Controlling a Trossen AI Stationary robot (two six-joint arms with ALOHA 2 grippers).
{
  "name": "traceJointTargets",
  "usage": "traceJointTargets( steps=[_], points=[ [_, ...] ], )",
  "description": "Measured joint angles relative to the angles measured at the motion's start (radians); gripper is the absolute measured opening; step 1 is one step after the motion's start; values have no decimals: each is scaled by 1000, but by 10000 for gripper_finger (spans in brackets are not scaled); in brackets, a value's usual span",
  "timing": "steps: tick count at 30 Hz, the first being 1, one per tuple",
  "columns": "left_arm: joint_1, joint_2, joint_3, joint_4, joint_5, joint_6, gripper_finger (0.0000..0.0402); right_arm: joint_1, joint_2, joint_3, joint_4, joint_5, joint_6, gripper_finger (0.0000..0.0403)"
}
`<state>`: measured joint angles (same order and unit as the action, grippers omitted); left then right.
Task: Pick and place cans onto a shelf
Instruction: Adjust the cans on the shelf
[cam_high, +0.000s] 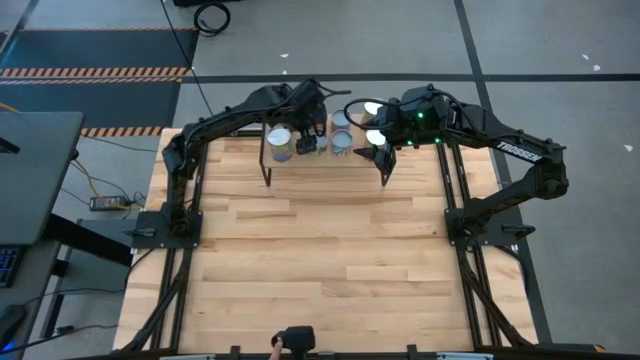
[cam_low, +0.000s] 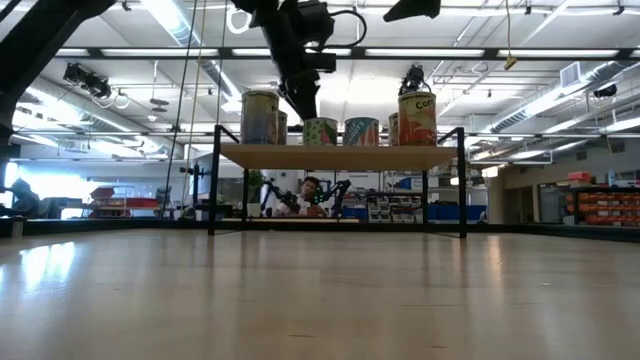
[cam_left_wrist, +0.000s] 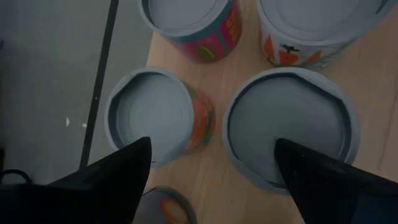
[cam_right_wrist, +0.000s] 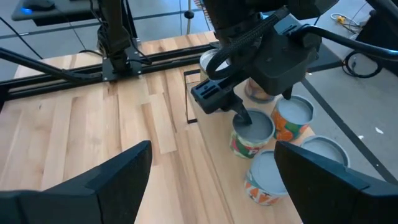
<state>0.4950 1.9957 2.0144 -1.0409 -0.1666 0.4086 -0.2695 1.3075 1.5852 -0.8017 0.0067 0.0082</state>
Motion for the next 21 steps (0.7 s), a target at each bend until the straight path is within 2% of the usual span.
traceJointTargets(
  steps=[21],
  points=[
    [1,-7,14,-48,-70,77,348,-17,0,0,0,0,0,347]
  ],
)
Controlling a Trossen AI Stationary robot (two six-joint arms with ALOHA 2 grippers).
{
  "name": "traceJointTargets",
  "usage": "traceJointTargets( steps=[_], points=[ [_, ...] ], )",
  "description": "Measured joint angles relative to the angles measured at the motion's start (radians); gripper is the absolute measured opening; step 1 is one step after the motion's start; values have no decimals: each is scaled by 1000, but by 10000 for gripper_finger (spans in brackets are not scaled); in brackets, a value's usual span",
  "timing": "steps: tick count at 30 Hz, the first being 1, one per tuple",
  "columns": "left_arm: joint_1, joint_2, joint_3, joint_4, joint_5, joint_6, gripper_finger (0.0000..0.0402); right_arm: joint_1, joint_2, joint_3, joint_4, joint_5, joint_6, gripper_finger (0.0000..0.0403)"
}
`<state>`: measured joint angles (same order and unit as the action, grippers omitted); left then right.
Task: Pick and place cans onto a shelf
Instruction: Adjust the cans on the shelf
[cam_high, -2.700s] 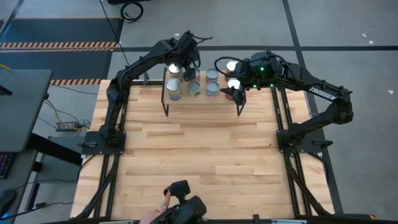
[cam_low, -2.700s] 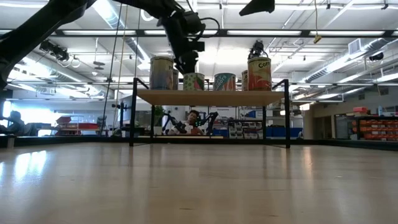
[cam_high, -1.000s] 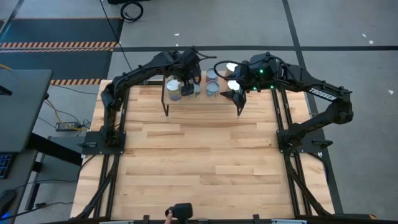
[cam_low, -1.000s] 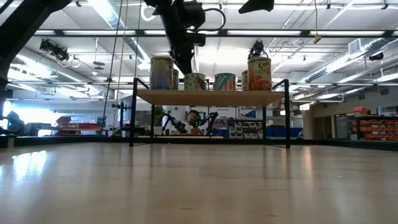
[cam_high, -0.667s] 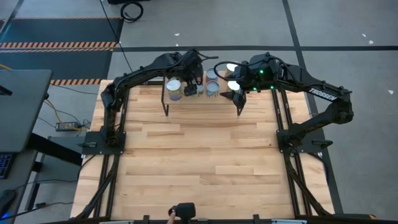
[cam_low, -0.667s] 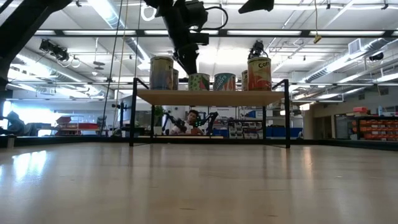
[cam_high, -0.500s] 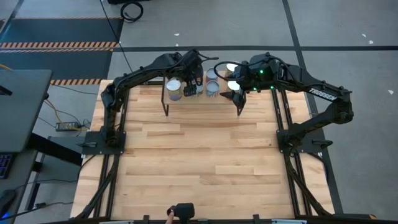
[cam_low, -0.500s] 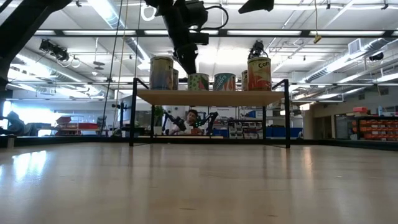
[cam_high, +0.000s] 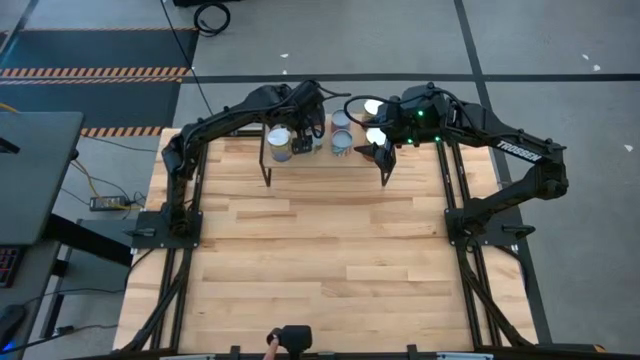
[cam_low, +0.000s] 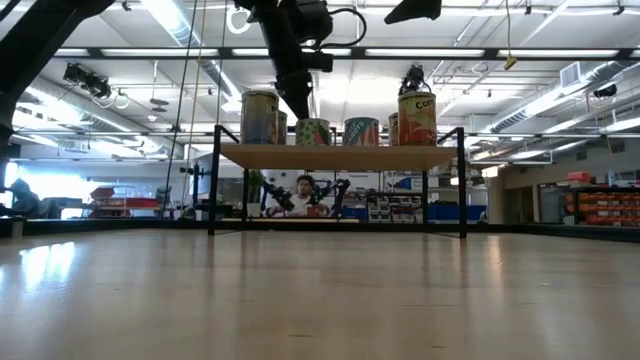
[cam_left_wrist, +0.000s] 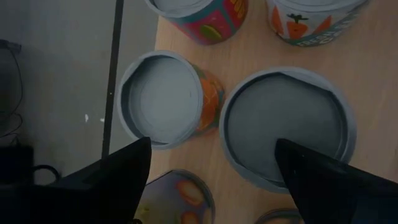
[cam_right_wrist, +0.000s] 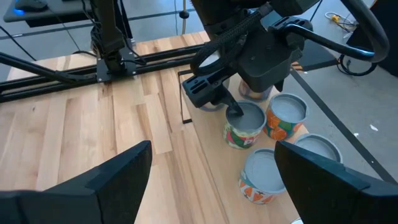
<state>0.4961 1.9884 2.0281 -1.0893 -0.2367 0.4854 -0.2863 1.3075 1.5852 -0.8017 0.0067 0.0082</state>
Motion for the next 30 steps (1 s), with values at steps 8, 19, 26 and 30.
traceJointTargets(
  steps=[8,19,26,30],
  points=[
    [-6,0,2,-16,1,-3,348,0,0,0,0,0,0,347],
    [-35,0,3,-17,4,-6,348,0,0,0,1,0,1,347],
    [-35,0,3,-16,-8,-5,348,0,0,0,0,0,26,347],
    [-35,0,3,-8,-11,-8,348,0,0,0,0,0,30,347]
  ],
)
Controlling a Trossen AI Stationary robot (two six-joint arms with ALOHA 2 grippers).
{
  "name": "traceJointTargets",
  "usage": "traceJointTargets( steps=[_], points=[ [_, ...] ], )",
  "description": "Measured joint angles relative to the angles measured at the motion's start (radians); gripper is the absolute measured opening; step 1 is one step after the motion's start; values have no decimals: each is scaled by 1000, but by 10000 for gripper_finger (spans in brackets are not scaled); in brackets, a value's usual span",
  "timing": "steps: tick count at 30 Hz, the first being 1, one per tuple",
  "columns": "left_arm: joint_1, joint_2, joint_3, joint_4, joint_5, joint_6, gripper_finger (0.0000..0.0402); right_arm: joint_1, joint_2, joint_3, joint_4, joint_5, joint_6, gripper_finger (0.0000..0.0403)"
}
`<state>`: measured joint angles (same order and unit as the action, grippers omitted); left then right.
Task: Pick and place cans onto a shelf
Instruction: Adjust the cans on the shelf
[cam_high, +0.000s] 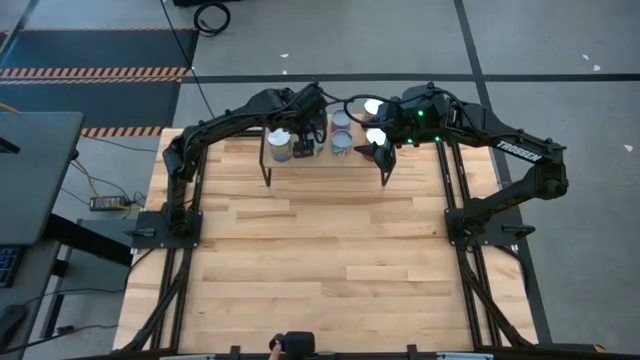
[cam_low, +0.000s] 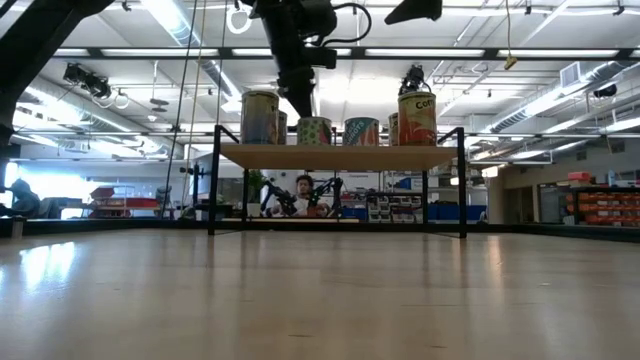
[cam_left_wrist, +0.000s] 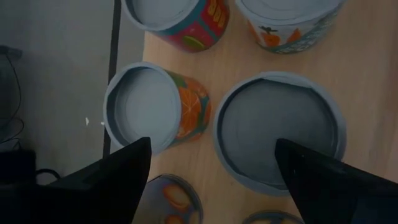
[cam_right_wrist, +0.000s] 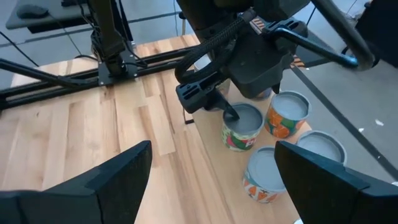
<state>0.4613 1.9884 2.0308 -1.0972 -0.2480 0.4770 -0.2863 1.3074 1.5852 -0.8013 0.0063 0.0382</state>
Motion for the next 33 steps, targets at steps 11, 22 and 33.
traceJointTargets(
  steps=[11,22,33],
  points=[
    [0,0,0,4,-7,-19,348,0,0,0,-5,-7,41,347],
    [35,-143,1,-8,209,-117,328,-87,-22,-21,89,-130,7,347],
    [91,-397,-199,216,655,-276,179,-79,-149,-221,437,-242,72,234]
  ],
)
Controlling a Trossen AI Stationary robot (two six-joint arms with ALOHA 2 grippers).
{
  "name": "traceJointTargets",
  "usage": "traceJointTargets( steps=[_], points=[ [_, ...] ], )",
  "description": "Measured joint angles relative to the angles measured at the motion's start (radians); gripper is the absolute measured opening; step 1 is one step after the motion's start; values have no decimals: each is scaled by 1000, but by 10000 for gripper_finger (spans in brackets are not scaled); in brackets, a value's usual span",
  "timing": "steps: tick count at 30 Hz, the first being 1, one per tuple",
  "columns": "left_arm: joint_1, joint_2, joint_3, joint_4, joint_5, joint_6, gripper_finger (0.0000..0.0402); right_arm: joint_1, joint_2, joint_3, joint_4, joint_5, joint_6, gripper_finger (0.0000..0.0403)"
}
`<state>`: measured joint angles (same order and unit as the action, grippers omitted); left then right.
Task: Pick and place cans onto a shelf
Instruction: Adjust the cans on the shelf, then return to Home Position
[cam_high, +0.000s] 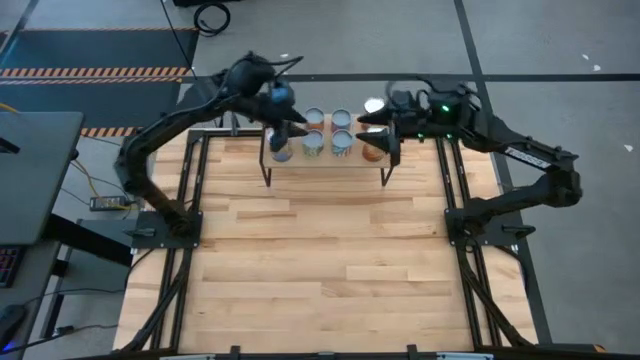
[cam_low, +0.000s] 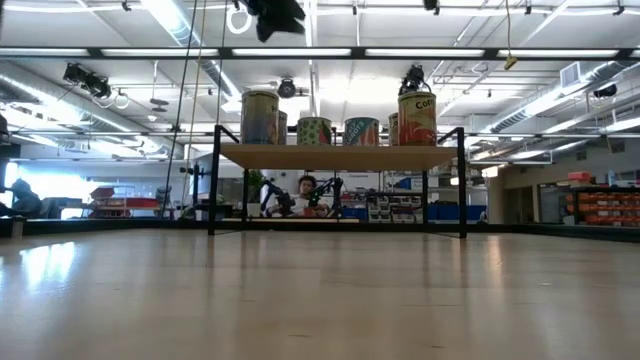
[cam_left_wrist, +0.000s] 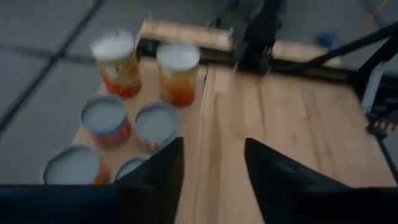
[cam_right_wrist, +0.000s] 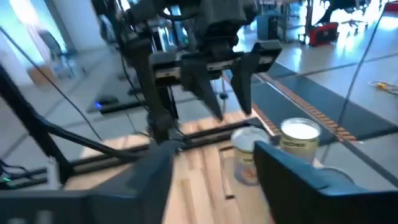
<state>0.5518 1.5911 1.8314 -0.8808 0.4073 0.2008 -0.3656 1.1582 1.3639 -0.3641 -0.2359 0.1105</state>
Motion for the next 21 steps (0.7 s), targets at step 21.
traceJointTargets(
  steps=[21],
  points=[
    [-13,-706,-595,236,7,-170,25,34,-456,-111,56,7,23,102]
  ],
)
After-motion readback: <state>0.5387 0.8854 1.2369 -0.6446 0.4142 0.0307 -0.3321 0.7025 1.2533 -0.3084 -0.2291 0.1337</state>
